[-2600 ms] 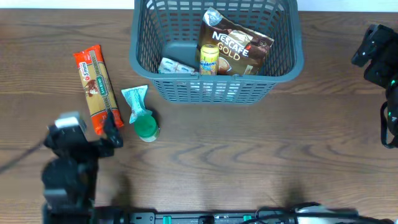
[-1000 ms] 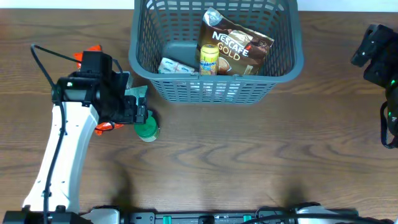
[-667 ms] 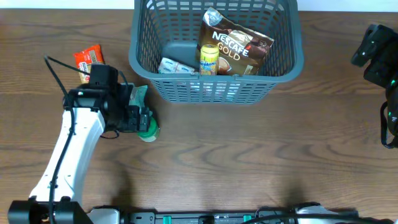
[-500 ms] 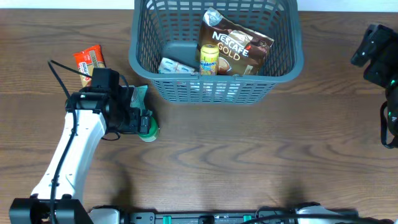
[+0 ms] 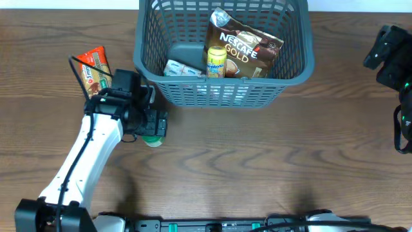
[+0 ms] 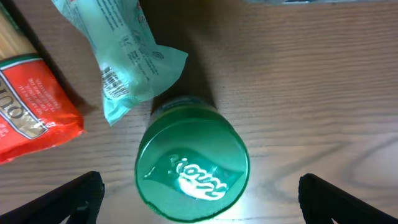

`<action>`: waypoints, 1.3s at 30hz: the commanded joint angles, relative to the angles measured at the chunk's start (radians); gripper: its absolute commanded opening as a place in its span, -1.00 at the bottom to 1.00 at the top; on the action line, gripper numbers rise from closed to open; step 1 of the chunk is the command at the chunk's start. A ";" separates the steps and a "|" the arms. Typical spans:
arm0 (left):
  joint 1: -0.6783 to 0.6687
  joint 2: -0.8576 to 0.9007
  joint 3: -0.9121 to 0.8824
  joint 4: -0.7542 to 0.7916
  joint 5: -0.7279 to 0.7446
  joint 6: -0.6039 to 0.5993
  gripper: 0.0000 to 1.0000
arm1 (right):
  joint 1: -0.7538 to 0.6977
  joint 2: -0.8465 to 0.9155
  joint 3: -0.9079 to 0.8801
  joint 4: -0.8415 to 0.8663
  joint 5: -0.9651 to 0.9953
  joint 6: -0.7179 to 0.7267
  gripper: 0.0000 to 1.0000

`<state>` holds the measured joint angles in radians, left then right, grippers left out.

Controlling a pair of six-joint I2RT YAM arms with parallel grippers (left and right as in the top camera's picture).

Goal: Pack container
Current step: 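Lower the left gripper and close it around the green jar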

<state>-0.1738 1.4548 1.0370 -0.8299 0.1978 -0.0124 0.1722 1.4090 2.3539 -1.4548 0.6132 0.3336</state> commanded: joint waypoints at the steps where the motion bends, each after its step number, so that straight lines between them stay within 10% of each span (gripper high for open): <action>1: -0.003 0.026 -0.002 0.000 -0.031 -0.038 0.97 | -0.008 -0.002 -0.002 -0.002 0.003 0.014 0.98; 39: -0.003 0.120 -0.114 0.074 -0.031 -0.049 0.97 | -0.008 -0.002 -0.002 -0.002 0.003 0.014 0.98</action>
<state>-0.1741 1.5646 0.9398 -0.7597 0.1787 -0.0490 0.1722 1.4090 2.3539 -1.4544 0.6132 0.3336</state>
